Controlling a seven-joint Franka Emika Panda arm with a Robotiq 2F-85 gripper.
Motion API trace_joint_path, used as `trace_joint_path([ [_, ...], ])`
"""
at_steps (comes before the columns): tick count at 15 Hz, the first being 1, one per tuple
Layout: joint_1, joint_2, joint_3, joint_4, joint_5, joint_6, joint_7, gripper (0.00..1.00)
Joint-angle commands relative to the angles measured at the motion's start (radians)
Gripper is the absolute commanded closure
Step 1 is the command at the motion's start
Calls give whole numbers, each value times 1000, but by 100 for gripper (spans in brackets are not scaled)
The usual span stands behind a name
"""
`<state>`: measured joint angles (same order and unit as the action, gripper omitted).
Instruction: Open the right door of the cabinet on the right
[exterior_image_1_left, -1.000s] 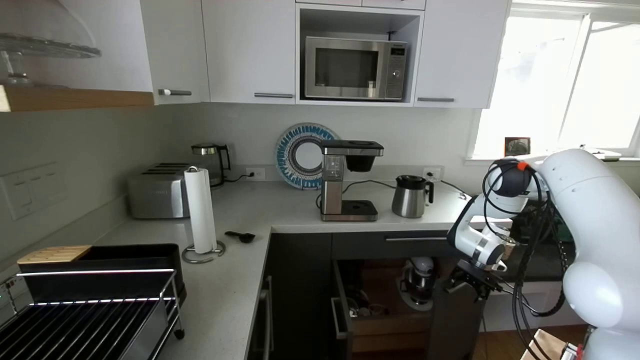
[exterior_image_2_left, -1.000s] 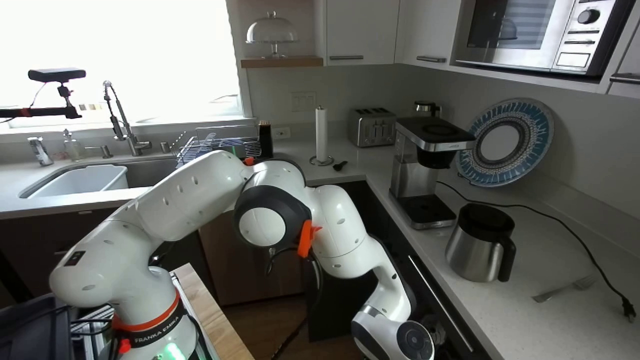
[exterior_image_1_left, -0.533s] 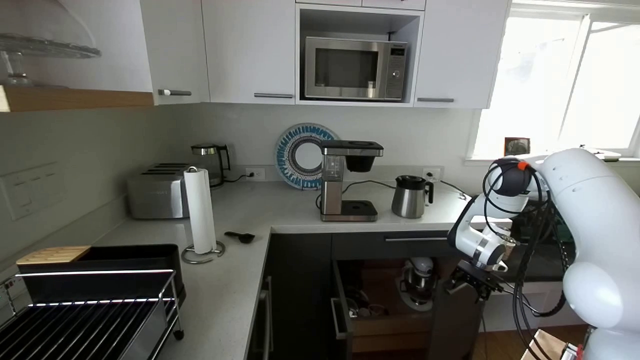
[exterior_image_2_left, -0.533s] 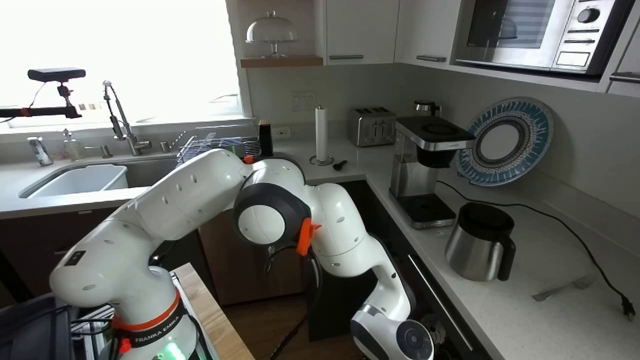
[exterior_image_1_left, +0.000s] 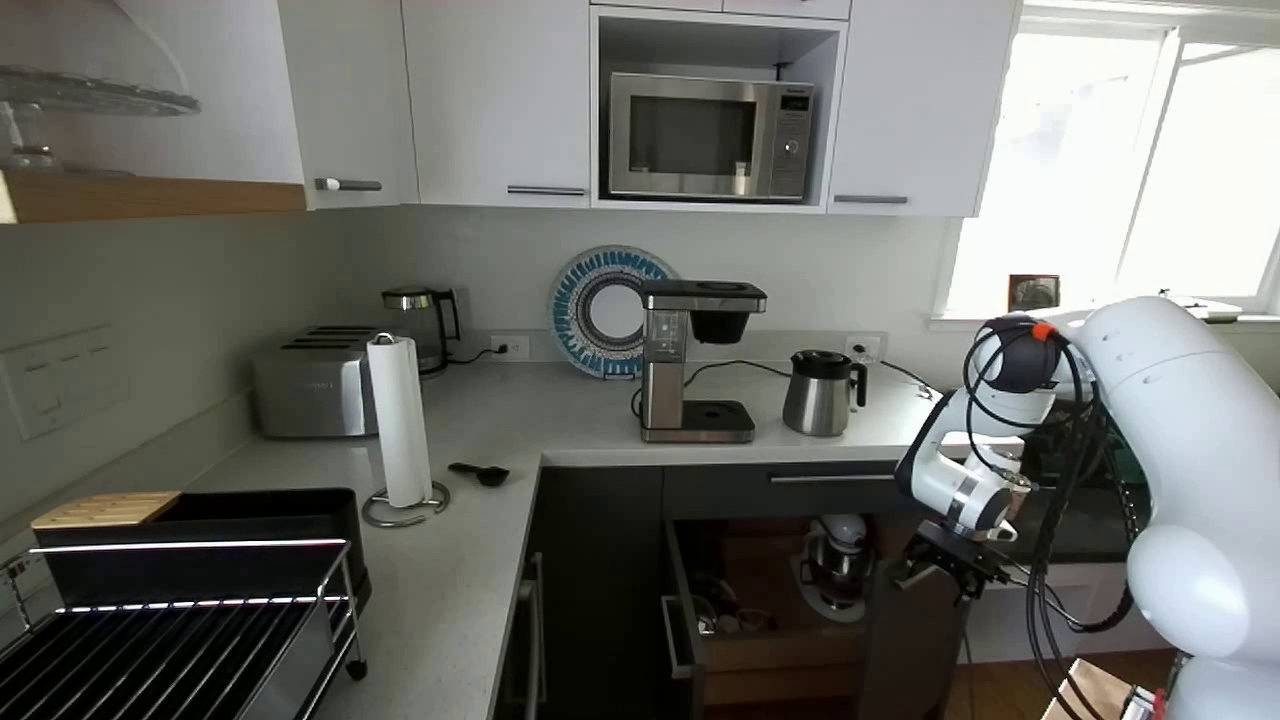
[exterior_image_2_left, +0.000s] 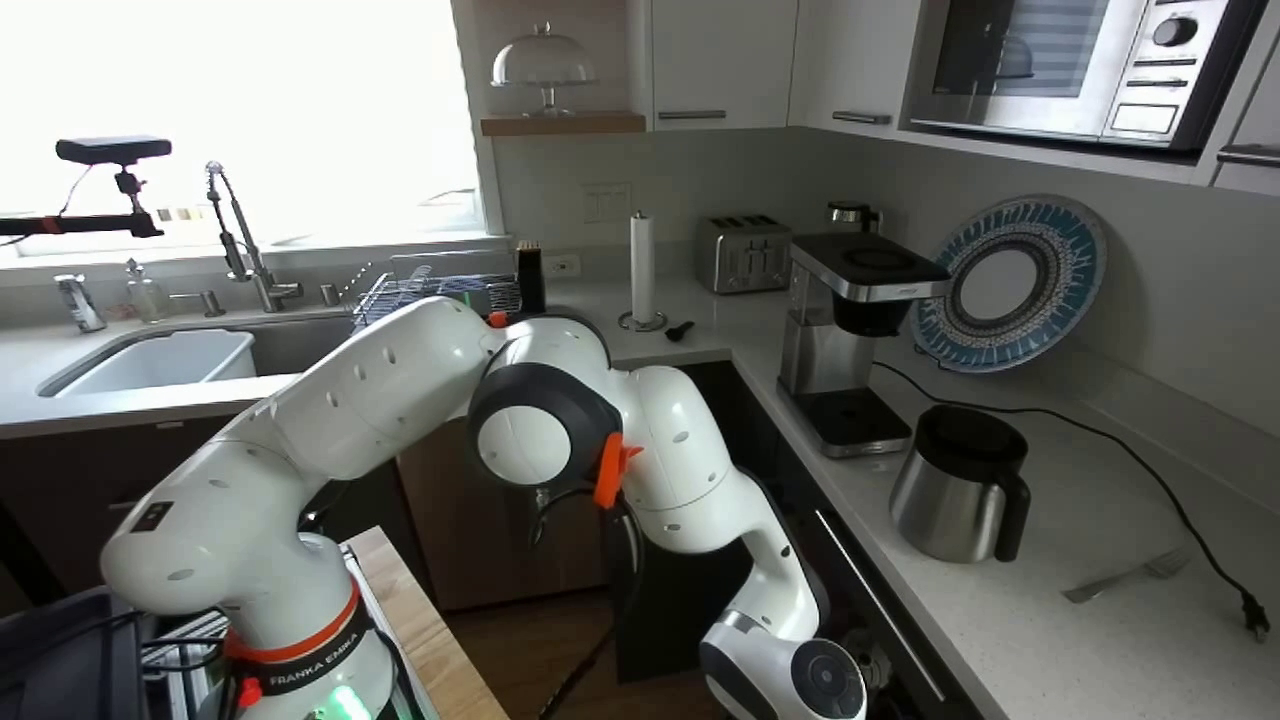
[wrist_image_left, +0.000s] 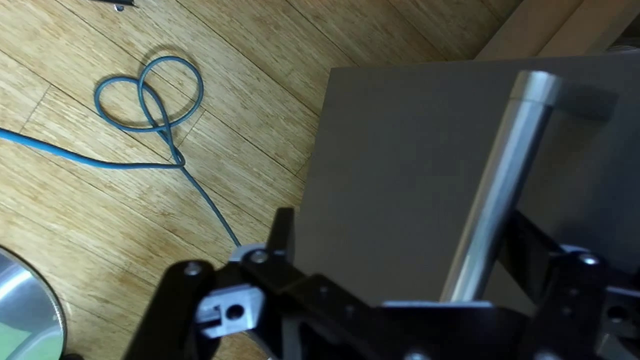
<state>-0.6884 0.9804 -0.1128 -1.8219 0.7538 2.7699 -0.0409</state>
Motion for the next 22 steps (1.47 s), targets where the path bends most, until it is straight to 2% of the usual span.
trace_joint_path([
  [1,22,6,-64,-41,-49,17,49,0],
  [4,24,-3,-80,-58,-61,20,30,0],
  [6,-11,-25,-54,-69,-48,31,-10,0],
  [9,-124,-61,46,-68,14,80,-118,0],
  [13,-280,-108,161,-81,41,121,-232,0],
  [17,-408,-143,244,-93,41,106,-313,0],
  [19,-419,-164,240,-116,18,79,-292,0],
  [22,-378,-220,194,-187,-15,45,-233,0],
])
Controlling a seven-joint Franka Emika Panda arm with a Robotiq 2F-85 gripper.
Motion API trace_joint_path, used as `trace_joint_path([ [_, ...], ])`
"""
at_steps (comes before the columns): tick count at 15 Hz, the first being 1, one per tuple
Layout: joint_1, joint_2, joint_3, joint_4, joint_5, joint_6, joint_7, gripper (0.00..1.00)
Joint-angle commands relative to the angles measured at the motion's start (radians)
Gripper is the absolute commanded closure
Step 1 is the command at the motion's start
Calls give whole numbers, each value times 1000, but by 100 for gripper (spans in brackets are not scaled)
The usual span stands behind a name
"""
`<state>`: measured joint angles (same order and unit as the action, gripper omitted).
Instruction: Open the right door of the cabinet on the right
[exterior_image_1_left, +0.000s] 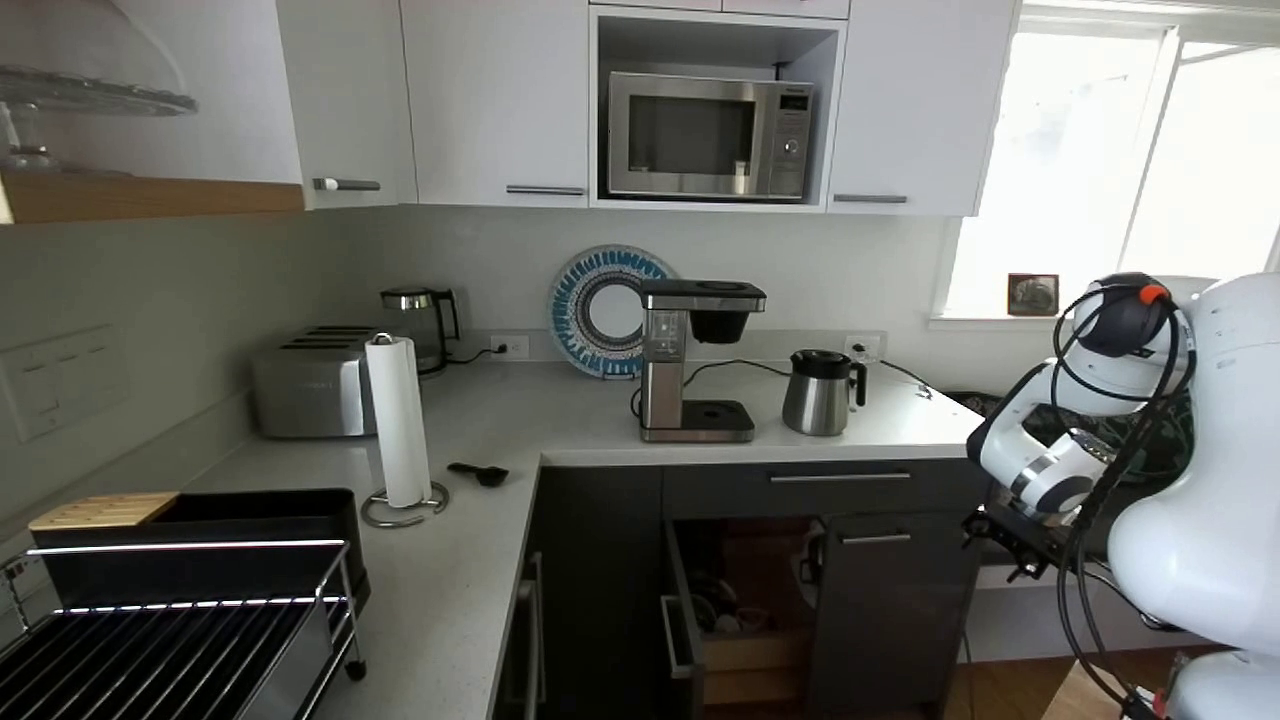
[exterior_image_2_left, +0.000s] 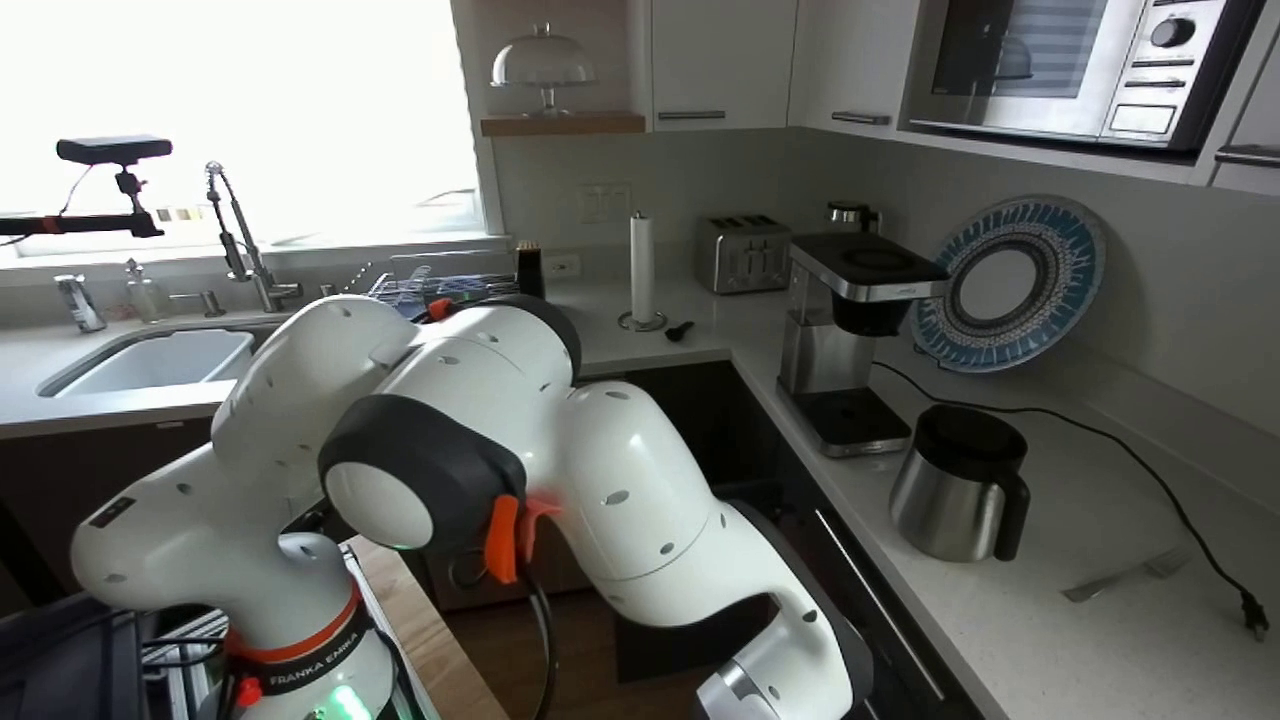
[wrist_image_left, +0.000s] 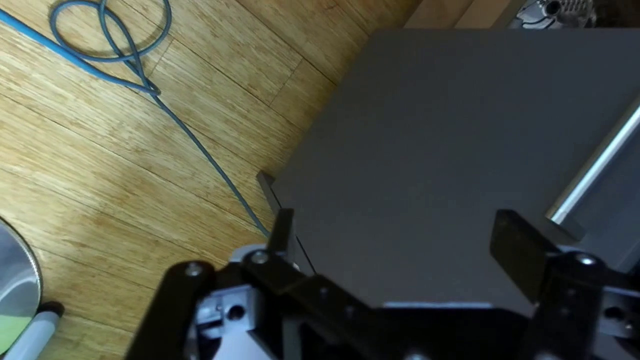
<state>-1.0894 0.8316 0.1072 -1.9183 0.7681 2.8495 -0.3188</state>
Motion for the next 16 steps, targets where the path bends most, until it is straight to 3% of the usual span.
trace_joint_path([
  [1,53,-100,-53,-125,-44,-49,85,0],
  [5,162,-181,-94,-215,-15,-50,261,0],
  [9,283,-181,-102,-202,75,-22,458,0],
  [14,470,-108,-134,-137,249,156,629,0],
  [15,407,-150,-101,-171,193,106,584,0],
  [16,439,-139,-108,-164,212,134,605,0],
])
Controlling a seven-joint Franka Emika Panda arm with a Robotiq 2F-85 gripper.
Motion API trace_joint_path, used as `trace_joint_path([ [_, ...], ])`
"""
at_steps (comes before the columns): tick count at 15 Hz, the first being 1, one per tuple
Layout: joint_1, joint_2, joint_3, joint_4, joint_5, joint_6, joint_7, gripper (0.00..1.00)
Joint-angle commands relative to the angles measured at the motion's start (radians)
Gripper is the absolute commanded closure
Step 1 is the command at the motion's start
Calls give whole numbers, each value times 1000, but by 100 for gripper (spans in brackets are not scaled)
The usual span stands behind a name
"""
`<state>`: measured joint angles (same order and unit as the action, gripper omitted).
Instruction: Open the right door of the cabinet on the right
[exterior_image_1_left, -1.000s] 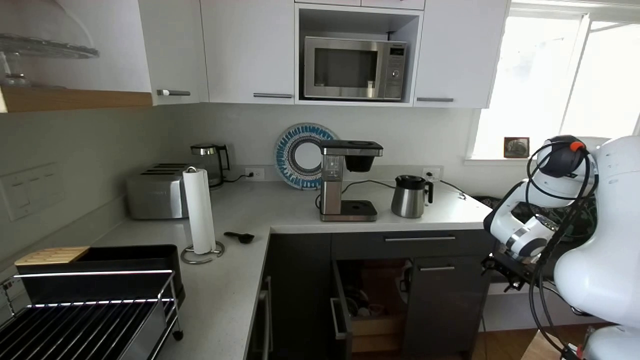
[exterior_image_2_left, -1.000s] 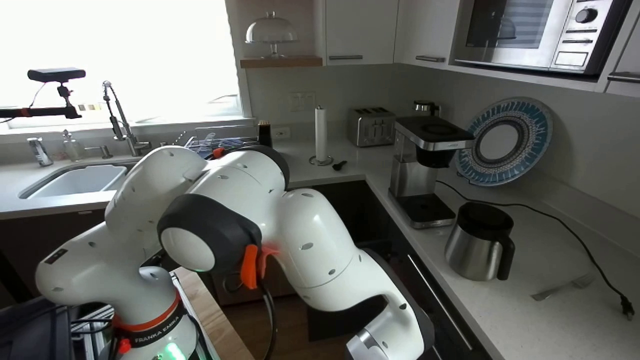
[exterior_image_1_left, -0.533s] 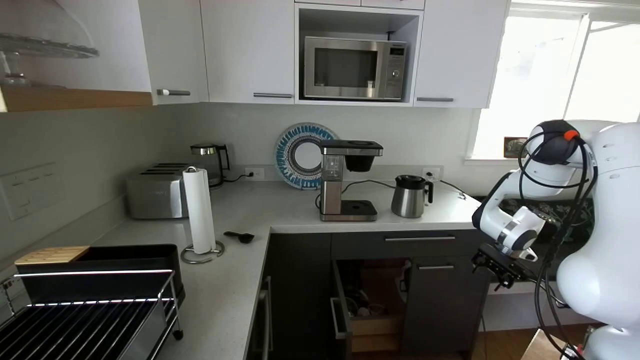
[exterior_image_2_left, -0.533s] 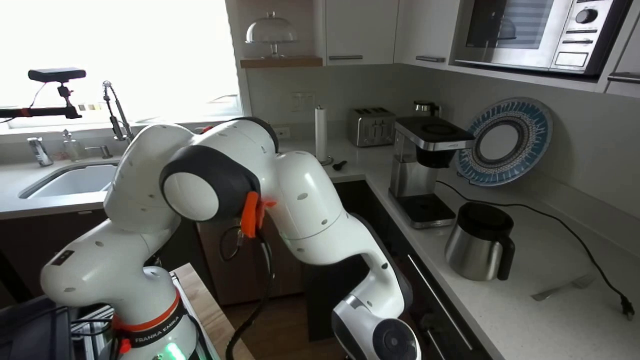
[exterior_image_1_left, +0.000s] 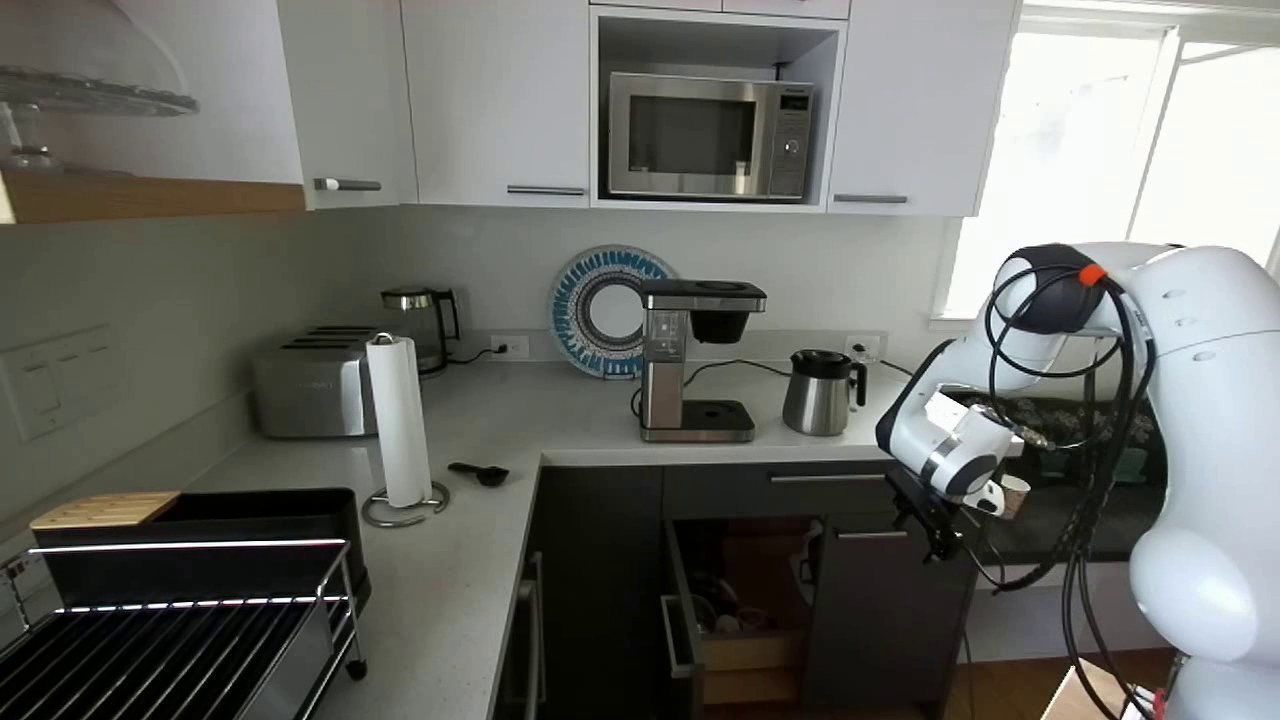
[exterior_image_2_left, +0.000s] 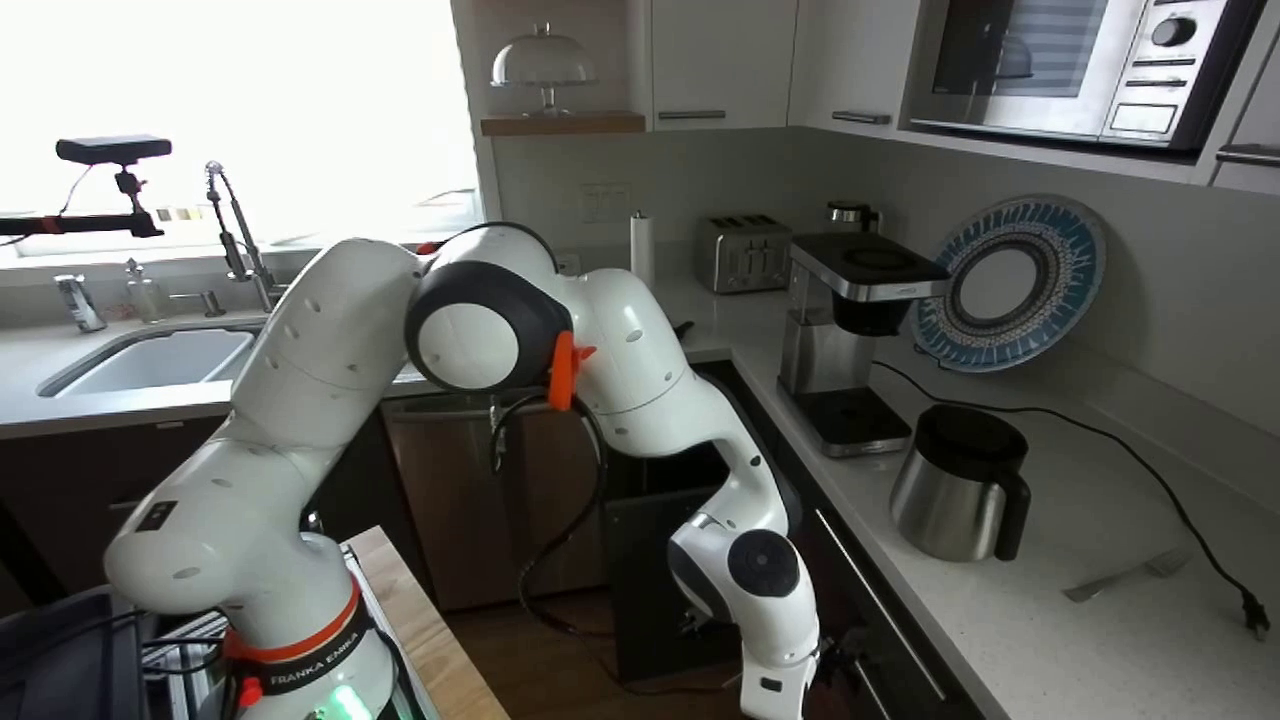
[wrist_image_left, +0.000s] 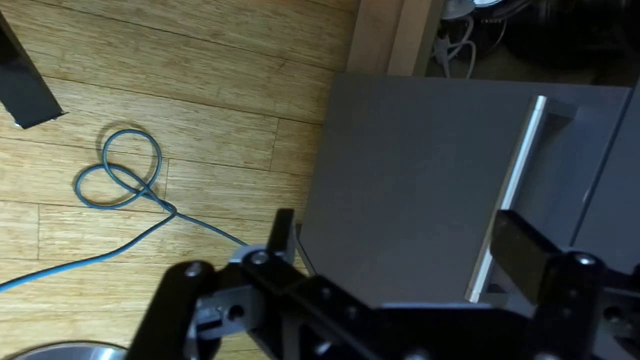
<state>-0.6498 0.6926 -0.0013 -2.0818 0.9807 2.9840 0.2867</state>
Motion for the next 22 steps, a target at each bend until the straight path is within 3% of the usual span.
trace_joint_path([
  [1,20,8,-5,6,10,14,13,0],
  [5,28,20,-20,16,15,18,22,0],
  [6,5,54,27,57,78,108,1,0],
  [8,-2,99,83,100,124,175,7,0],
  [12,-7,237,202,234,158,356,17,0],
  [14,-27,322,263,319,123,444,30,0],
  [22,-18,582,302,571,-24,616,141,0],
])
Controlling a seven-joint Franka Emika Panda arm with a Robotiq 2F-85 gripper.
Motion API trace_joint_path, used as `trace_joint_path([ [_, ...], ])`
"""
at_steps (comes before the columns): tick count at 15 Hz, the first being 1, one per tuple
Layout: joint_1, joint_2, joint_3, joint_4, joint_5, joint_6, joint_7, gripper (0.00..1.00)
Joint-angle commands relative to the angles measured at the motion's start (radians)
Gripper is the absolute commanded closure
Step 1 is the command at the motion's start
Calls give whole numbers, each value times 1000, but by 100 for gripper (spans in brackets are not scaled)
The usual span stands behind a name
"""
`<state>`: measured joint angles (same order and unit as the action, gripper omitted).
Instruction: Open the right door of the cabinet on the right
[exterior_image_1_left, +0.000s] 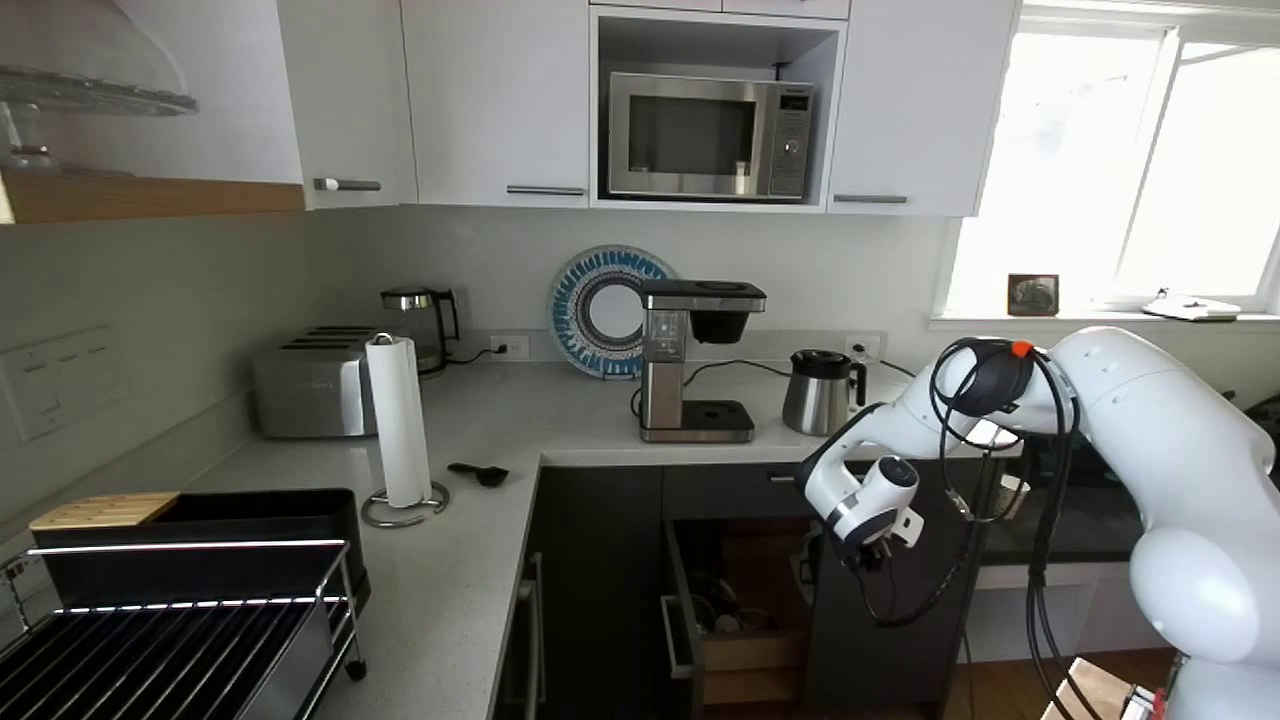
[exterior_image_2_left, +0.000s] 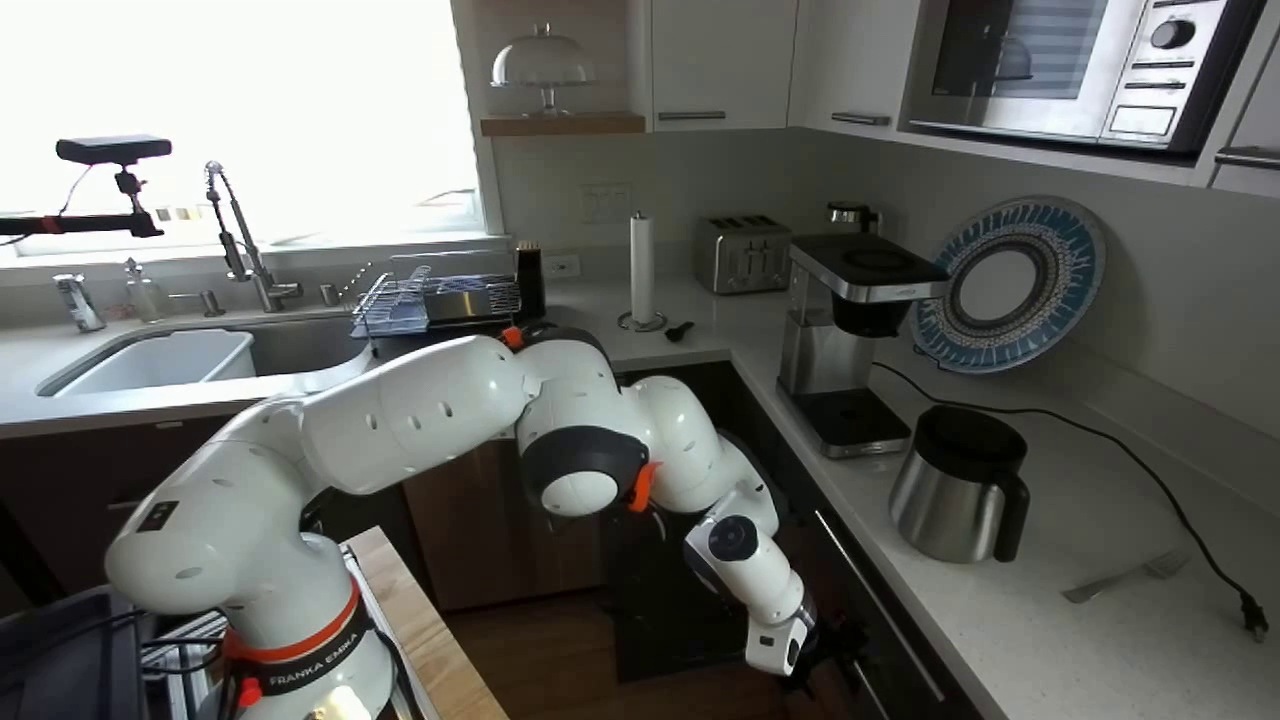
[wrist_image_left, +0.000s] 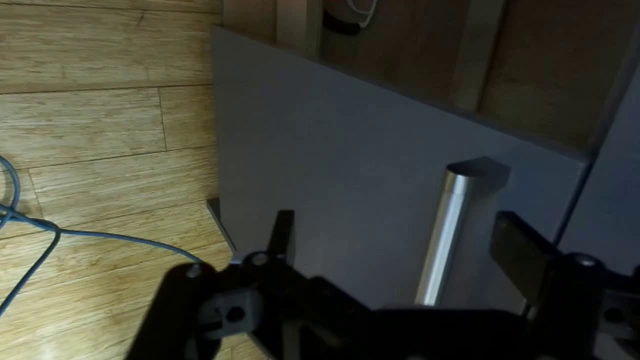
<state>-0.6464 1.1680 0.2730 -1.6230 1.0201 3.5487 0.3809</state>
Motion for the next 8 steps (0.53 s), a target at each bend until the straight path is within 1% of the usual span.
trace_joint_path([
  [1,-22,126,26,136,-77,55,62,0],
  [3,-16,161,15,173,-94,59,82,0],
  [5,-26,196,25,214,-126,65,102,0],
  [7,-21,213,13,233,-127,53,104,0],
  [8,-14,207,-3,223,-108,32,89,0],
])
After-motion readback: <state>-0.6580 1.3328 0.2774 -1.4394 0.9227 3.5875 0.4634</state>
